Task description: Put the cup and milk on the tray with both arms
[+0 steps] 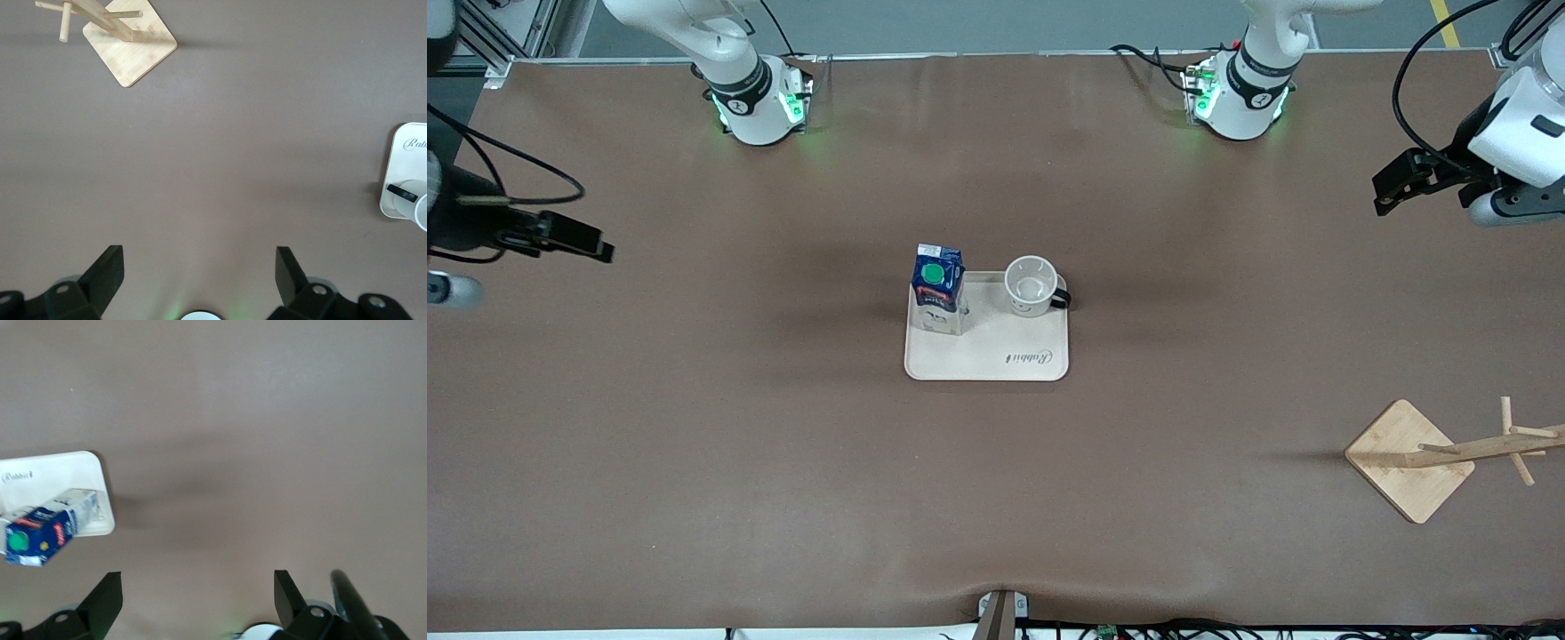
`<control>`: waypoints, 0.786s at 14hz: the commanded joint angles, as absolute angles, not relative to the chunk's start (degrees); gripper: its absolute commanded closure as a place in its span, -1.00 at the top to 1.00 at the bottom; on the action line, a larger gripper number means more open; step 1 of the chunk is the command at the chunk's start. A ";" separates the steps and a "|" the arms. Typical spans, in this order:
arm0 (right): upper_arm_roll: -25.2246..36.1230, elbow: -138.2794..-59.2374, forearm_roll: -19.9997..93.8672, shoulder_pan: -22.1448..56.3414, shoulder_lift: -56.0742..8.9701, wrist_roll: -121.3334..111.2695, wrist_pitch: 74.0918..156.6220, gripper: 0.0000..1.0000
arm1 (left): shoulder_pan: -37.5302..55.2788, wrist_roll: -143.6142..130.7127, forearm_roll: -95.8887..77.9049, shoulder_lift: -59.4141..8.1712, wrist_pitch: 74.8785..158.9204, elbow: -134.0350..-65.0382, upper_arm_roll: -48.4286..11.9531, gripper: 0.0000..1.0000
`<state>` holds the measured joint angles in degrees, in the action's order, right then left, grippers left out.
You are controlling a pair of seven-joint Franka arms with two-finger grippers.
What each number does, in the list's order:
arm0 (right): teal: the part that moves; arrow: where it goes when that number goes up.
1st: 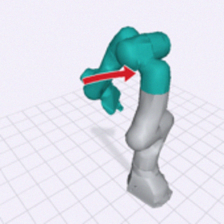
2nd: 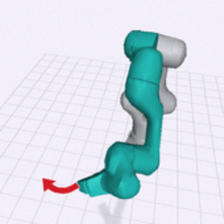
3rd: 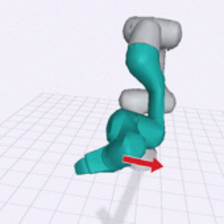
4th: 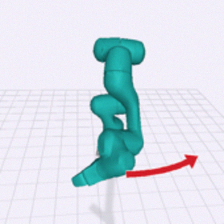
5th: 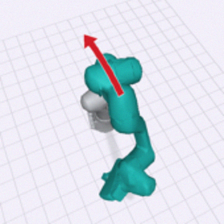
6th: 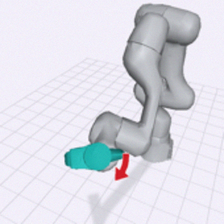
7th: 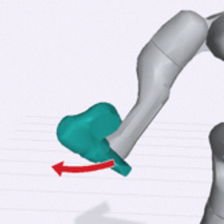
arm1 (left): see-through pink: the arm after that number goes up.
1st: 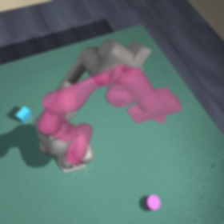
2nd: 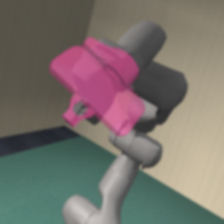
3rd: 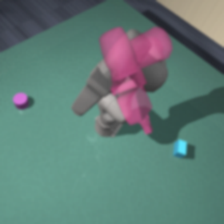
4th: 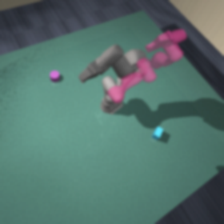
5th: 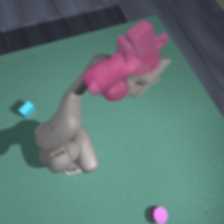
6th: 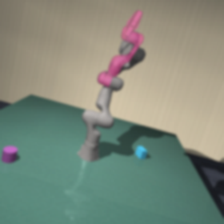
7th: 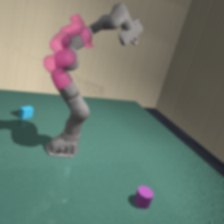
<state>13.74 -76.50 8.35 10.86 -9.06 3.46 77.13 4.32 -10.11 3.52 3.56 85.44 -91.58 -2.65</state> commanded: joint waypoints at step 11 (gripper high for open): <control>12.13 -92.29 -3.52 12.04 4.31 -7.38 85.77 1.00 | 3.96 -9.05 2.46 3.08 85.08 -90.26 -2.46 1.00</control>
